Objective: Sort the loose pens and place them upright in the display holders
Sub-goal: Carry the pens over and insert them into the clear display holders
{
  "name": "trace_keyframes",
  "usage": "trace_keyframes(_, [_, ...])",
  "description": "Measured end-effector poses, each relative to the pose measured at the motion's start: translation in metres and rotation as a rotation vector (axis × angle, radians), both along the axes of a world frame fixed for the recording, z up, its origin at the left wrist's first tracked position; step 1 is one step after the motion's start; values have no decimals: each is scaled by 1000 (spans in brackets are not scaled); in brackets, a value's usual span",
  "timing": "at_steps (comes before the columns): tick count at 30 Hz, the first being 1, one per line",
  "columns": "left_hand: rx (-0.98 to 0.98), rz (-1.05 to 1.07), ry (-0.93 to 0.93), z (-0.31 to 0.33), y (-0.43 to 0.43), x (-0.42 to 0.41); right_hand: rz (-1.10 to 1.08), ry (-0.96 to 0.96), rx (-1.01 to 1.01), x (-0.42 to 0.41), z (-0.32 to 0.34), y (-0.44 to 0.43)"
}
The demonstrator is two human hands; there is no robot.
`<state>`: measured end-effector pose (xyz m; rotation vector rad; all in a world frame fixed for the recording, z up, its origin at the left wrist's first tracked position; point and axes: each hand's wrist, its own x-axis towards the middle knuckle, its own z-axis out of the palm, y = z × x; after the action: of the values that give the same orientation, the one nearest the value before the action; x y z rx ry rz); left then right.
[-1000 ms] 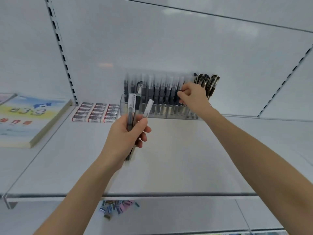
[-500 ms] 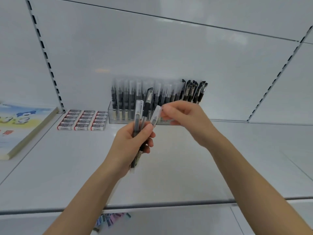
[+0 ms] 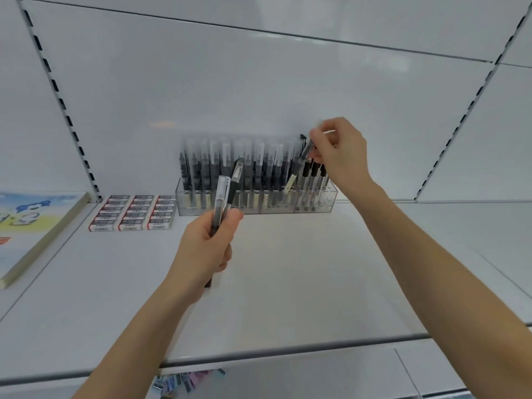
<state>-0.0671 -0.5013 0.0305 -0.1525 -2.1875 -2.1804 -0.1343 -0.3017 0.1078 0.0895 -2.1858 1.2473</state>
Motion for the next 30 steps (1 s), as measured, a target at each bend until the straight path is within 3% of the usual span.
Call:
trace_keyframes(8, [155,-68,-165,2,-4,-1,2,4,163,-25,-1,-10])
trace_keyframes(14, [132,-35,-108,4,-5,2,25,-179,286,-31,-23,-17])
trace_keyframes(20, [97,-47,-1,2,-3,7,54,-254,280,-22,-20,-15])
trace_keyframes(24, [116,-42,9,1,2,5,91,-173,75,10,-23,-13])
trace_keyframes(26, [126,-36,25,1,6,4,239,-231,-66,33,-27,-18])
trace_keyframes(30, [103,-70,45,1,20,4,407,-336,-138,59,-40,-29])
